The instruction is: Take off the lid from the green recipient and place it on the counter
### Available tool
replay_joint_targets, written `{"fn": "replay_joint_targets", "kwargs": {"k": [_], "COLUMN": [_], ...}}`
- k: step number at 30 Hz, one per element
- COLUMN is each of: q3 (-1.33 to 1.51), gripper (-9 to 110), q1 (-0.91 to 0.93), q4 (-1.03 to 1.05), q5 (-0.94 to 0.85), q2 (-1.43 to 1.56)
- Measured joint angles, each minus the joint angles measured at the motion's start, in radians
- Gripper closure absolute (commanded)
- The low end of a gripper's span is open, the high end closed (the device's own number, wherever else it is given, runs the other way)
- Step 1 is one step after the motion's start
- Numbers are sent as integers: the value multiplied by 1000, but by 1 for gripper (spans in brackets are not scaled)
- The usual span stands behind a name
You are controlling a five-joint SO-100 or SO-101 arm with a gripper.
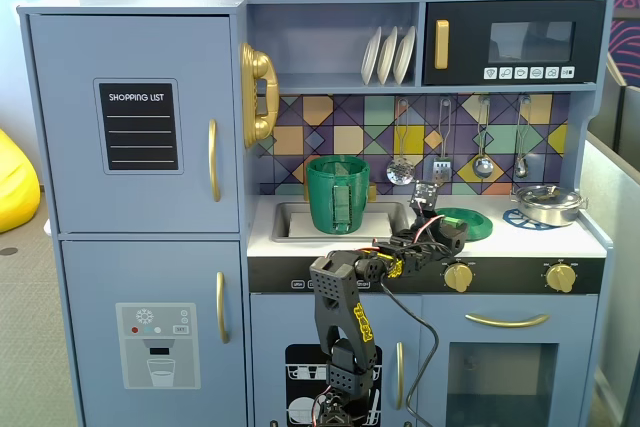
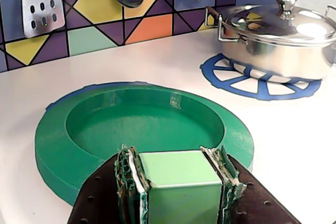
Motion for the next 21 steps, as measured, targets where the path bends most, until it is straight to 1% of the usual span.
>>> {"fn": "replay_joint_targets", "kwargs": {"k": [4, 5, 6, 8, 15, 21], "q3": [0, 0, 0, 0, 0, 71], "gripper": [57, 52, 50, 48, 49, 50], "q1": [-2, -2, -2, -2, -6, 15], "q4": [0, -8, -17, -29, -37, -15], "q5": [55, 72, 89, 104, 112, 94], "q2": [0, 0, 0, 0, 5, 137]}}
